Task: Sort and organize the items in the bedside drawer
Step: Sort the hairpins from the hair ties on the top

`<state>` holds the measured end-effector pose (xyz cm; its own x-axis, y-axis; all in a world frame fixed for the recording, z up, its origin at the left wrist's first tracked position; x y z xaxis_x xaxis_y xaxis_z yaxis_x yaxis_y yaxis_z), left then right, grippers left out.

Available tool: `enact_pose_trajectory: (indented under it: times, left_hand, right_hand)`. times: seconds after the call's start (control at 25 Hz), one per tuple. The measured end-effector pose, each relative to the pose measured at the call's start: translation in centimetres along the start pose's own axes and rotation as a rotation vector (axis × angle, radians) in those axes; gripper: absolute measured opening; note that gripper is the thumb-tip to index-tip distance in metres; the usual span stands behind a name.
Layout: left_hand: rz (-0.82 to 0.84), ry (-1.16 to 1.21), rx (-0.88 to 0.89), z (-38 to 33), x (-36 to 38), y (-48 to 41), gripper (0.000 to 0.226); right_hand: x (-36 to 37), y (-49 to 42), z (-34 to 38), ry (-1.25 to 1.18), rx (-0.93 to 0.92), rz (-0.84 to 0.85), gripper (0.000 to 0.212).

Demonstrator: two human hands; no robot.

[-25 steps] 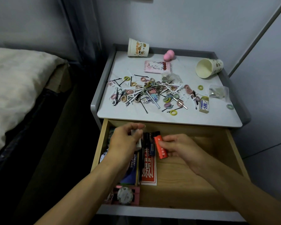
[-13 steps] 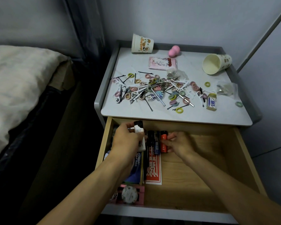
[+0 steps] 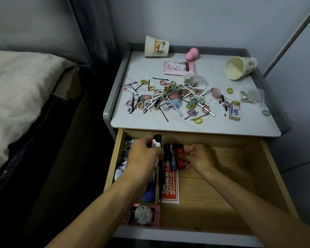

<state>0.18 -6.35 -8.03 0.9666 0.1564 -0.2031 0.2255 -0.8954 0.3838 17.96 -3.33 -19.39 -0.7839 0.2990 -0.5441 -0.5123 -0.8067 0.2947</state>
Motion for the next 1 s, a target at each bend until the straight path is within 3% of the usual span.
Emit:
enact_pose_trajectory:
  times: [0.12,0.28,0.44,0.52,0.72,0.8,0.92,1.0]
  left_hand:
    - [0.000,-0.014,0.033,0.0,0.0,-0.1,0.019]
    - [0.007,0.005,0.028,0.2,0.3,-0.3,0.016]
    - [0.095,-0.069,0.055,0.7,0.6,0.1,0.017]
    - [0.125,-0.170,0.104,0.9,0.7,0.4,0.015]
    - [0.129,-0.290,0.187,1.1,0.6,0.5,0.009]
    - [0.141,-0.469,0.329,0.9,0.2,0.4,0.014]
    - [-0.120,-0.862,0.623,-0.2,-1.6,-0.2,0.022]
    - [-0.242,-1.006,0.690,-0.7,-2.8,-0.7,0.018]
  right_hand:
    - [-0.3,0.4,0.2,0.000,-0.006,0.003,0.027]
    - [-2.0,2.5,1.9,-0.101,-0.047,0.055,0.006]
    - [-3.9,6.6,4.1,-0.370,0.019,0.296,0.021]
    - [-4.3,8.0,4.8,-0.458,0.077,0.361,0.019]
    - [-4.5,8.8,4.3,-0.475,0.094,0.411,0.017]
    - [-4.1,8.1,3.4,-0.443,0.150,0.376,0.020]
    - [-4.2,4.8,1.7,-0.218,0.115,0.246,0.016]
    - [-4.3,1.9,0.5,-0.071,0.080,0.146,0.017]
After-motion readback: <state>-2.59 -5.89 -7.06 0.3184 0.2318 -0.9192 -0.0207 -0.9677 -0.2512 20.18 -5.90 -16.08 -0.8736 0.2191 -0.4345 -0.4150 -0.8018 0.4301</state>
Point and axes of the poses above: each hand's wrist, its own y-axis away from the middle knuckle, its own x-axis out of the palm, z = x × y, the point moved 2 cm from there along -y, towards the middle knuckle, and after that the axes turned 14 degrees about -z, right-handed, at the moved point
